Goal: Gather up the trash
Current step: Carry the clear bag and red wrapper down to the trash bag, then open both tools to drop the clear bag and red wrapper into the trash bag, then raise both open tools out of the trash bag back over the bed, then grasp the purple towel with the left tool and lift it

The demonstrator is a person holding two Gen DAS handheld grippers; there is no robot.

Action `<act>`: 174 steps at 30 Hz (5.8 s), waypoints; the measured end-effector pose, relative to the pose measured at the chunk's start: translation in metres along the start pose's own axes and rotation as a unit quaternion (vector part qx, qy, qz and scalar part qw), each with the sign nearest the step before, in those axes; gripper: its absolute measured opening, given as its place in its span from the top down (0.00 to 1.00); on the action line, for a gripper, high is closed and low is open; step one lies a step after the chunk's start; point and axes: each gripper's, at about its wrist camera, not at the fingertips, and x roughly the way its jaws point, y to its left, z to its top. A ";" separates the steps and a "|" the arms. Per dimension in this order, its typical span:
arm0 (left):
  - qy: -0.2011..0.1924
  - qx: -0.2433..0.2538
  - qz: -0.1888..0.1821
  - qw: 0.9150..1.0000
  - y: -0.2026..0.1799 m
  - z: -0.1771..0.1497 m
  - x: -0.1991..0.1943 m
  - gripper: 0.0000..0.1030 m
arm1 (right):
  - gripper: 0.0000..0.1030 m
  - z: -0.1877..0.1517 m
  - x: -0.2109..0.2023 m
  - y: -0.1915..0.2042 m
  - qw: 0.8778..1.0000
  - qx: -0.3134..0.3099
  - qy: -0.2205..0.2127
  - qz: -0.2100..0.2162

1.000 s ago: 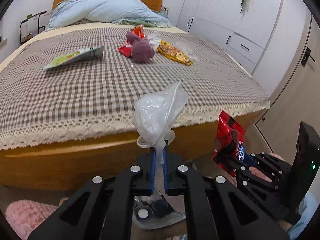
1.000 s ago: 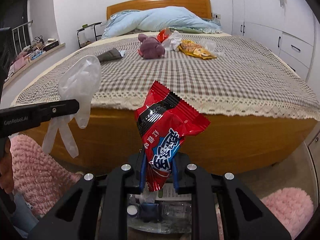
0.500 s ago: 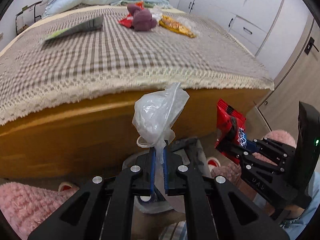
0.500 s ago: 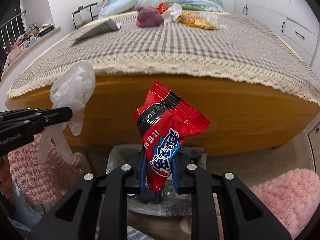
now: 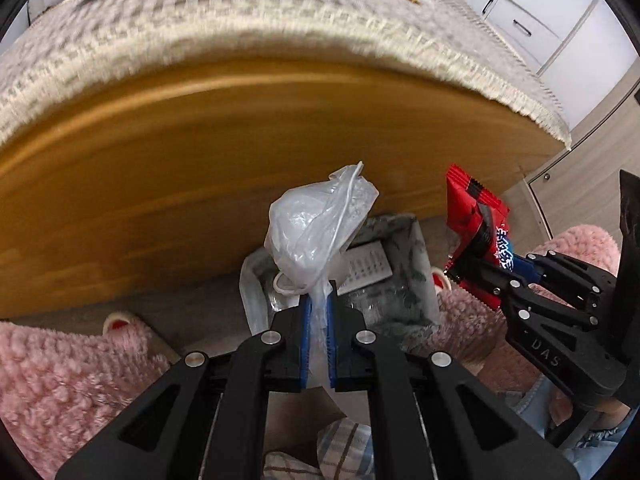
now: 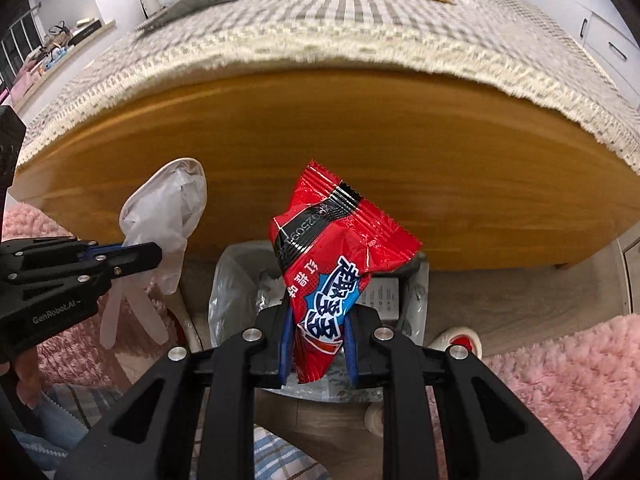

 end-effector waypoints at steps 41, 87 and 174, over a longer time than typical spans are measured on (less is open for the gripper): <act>0.157 -0.009 0.044 0.987 0.002 -0.013 0.150 0.96 | 0.80 -0.012 0.130 -0.020 0.975 0.079 0.206 -0.019; 0.103 -0.078 0.056 0.990 0.027 -0.006 0.119 0.07 | 0.11 -0.008 0.107 -0.044 0.977 0.128 0.167 -0.014; -0.378 0.019 0.068 0.923 0.018 0.180 -0.124 0.07 | 0.07 0.201 -0.102 -0.051 0.918 -0.005 -0.381 -0.105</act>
